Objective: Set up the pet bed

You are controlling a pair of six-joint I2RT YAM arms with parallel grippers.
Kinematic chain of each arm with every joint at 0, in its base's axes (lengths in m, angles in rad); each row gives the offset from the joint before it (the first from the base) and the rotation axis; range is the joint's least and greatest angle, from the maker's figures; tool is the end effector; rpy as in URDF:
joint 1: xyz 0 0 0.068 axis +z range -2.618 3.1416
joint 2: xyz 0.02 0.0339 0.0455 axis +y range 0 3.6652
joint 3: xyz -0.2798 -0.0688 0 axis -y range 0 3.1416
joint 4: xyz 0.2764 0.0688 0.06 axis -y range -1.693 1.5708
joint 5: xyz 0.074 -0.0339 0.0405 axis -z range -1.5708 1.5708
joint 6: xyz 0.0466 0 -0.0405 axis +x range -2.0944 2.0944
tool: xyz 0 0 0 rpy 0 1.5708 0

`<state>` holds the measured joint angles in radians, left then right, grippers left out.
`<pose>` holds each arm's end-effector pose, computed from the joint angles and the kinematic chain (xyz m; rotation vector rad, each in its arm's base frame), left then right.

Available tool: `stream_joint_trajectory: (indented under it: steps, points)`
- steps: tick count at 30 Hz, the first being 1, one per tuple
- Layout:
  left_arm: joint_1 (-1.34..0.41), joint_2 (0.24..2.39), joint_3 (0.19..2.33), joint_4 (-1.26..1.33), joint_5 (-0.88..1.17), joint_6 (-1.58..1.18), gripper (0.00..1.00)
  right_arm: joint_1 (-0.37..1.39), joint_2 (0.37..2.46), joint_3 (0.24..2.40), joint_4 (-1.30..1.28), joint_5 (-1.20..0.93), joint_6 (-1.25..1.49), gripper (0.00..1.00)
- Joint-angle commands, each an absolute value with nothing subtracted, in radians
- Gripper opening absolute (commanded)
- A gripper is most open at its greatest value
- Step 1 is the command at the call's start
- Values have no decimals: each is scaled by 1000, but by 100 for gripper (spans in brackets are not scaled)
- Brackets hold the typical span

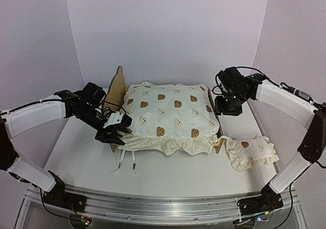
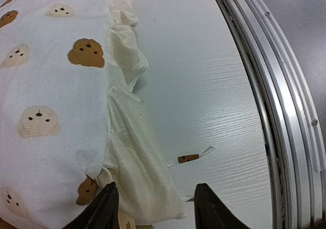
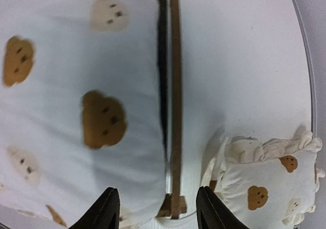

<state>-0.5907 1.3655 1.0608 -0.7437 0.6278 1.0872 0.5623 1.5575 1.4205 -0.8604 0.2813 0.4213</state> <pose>0.2342 -0.1900 0.2649 1.9450 1.4642 -0.6039 0.3138 0.1824 0.3152 -0.0722 2.5093 0.0362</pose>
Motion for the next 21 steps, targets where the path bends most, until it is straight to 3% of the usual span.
stream_joint_trajectory:
  steps: [1,5,11,16,21]
  points:
    - [-594,1324,1174,-645,668,870,58,422,1660,1513,-877,279,370,53]
    - [-594,1334,1259,-445,502,544,69,351,1793,1621,-874,167,345,53]
    - [-592,1333,1371,-343,168,320,80,329,1961,1710,-882,74,322,49]
    - [-570,1364,1441,-429,-146,210,93,328,1970,1688,-882,-69,376,44]
    - [-525,1407,1473,-613,-205,47,96,348,1900,1566,-881,-39,420,29]
